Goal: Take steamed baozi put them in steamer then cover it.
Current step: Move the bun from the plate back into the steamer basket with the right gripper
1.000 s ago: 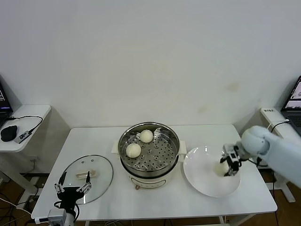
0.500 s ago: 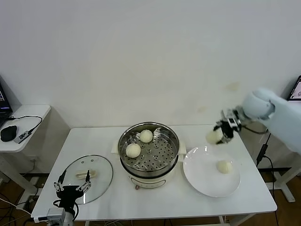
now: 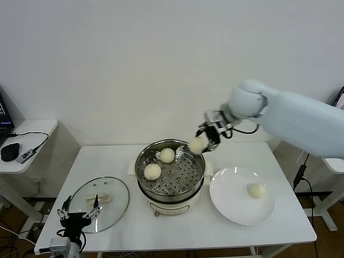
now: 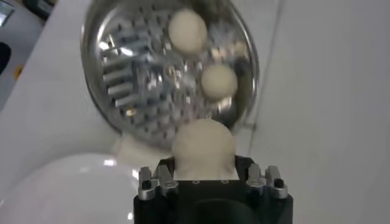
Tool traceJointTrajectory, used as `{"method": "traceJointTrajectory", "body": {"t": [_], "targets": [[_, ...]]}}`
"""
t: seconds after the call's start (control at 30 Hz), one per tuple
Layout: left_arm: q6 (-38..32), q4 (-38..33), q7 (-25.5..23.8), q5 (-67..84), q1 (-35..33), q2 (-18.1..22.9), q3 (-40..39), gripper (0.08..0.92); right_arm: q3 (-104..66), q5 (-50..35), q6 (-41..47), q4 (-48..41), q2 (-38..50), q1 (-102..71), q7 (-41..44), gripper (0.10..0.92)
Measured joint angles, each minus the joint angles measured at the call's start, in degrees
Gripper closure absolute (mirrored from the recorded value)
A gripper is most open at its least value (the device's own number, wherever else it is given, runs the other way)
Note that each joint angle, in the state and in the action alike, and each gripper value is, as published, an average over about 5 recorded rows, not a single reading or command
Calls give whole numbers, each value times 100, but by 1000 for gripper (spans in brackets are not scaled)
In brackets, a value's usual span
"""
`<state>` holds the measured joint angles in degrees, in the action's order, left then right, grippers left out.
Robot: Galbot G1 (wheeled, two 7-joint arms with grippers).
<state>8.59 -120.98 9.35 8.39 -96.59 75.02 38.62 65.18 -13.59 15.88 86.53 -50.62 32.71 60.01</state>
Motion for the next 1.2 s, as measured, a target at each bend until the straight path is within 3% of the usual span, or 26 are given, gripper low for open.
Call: {"method": "traceJointTrajectory", "body": {"t": [0.53, 1.2], "targets": [[12, -62, 1, 29, -37, 101, 172, 177, 824, 644, -1378, -96, -1098, -156, -272, 406], [10, -24, 9, 29, -46, 154, 230, 177, 1111, 1466, -2537, 11, -1415, -347, -142, 405]]}}
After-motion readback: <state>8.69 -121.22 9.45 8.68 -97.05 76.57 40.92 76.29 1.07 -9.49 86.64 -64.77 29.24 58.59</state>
